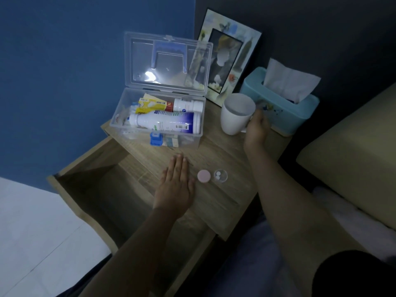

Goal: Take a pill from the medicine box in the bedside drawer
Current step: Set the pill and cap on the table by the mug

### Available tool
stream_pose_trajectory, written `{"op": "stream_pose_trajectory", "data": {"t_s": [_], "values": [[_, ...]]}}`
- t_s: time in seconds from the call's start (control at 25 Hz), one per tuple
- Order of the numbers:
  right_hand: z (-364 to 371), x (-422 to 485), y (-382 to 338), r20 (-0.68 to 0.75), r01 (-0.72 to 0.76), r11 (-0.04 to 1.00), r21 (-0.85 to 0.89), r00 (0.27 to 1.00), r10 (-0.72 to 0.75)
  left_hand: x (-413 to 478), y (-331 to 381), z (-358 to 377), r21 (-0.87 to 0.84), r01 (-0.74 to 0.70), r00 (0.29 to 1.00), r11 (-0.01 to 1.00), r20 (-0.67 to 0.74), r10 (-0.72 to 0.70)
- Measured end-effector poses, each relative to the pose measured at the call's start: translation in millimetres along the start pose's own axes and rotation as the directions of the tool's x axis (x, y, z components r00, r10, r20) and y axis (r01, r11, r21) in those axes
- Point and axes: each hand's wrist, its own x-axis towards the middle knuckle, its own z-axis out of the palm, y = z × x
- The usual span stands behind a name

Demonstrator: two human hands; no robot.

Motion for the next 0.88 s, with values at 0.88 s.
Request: {"op": "stream_pose_trajectory", "data": {"t_s": [0.88], "values": [[-47, -79, 22, 0.063, -0.006, 0.999, 0.036, 0.998, 0.003, 1, 0, 4, 0.013, -0.001, 1.0, 1.0, 0.005, 0.001]]}}
